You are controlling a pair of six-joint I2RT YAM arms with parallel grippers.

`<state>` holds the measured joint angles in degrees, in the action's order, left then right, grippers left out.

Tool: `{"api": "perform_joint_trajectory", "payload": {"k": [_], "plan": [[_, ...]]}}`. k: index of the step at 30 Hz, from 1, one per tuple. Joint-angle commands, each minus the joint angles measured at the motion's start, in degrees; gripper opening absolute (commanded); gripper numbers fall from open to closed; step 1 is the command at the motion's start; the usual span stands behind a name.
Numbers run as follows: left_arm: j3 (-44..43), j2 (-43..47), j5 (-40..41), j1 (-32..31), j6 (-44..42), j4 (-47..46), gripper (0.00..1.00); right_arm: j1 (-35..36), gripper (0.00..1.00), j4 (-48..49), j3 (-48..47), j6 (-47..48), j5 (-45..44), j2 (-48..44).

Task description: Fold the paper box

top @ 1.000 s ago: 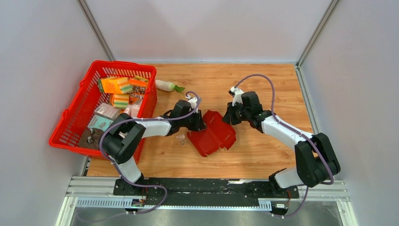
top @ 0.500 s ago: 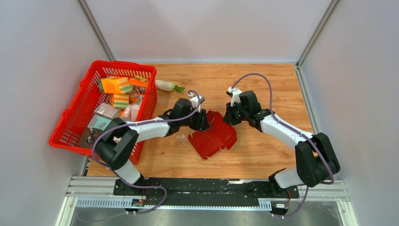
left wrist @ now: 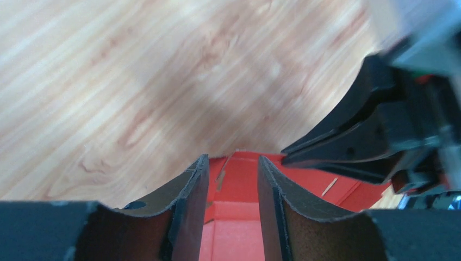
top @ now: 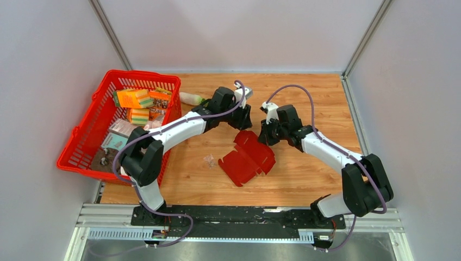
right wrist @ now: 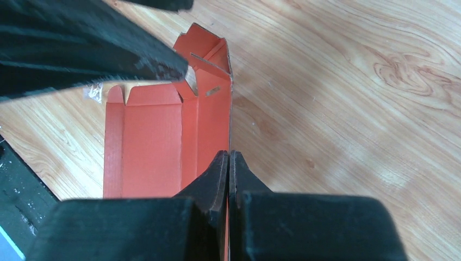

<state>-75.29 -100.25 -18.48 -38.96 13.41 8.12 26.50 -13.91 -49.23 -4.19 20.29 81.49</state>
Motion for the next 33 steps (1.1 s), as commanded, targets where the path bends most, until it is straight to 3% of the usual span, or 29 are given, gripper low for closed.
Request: {"api": "perform_joint_trajectory", "payload": {"k": [1, 6, 12, 20, 24, 29, 33], "plan": [[-0.21, -0.21, -5.24, -0.06, -4.80, 3.92, 0.48, 0.31, 0.00, 1.69, -1.66, 0.93, 2.12, -2.39], [-0.04, -1.62, -7.97, -0.06, -4.88, 4.54, 0.50, 0.31, 0.00, 2.31, -1.83, 0.85, 2.56, -1.69], [0.67, -2.23, -6.66, -0.06, -5.23, 4.10, 0.47, 0.22, 0.00, 2.84, -1.74, 0.49, 3.17, -1.95], [-0.47, -3.55, -5.51, -0.15, -6.20, 4.62, 0.50, 0.31, 0.00, 2.66, -1.66, 0.41, 3.35, -2.39], [1.45, -3.03, -5.08, -0.24, -6.12, 3.84, 0.35, 0.31, 0.00, 2.66, -1.74, 0.23, 3.35, -2.57], [3.48, -1.80, -4.20, -0.15, -6.99, 3.74, 0.32, 0.31, 0.00, 3.36, -1.92, -0.12, 3.70, -2.30], [3.48, -1.53, -2.71, -0.24, -6.91, 3.40, 0.19, 0.31, 0.00, 2.93, -2.45, -0.03, 3.44, -1.87]]}}
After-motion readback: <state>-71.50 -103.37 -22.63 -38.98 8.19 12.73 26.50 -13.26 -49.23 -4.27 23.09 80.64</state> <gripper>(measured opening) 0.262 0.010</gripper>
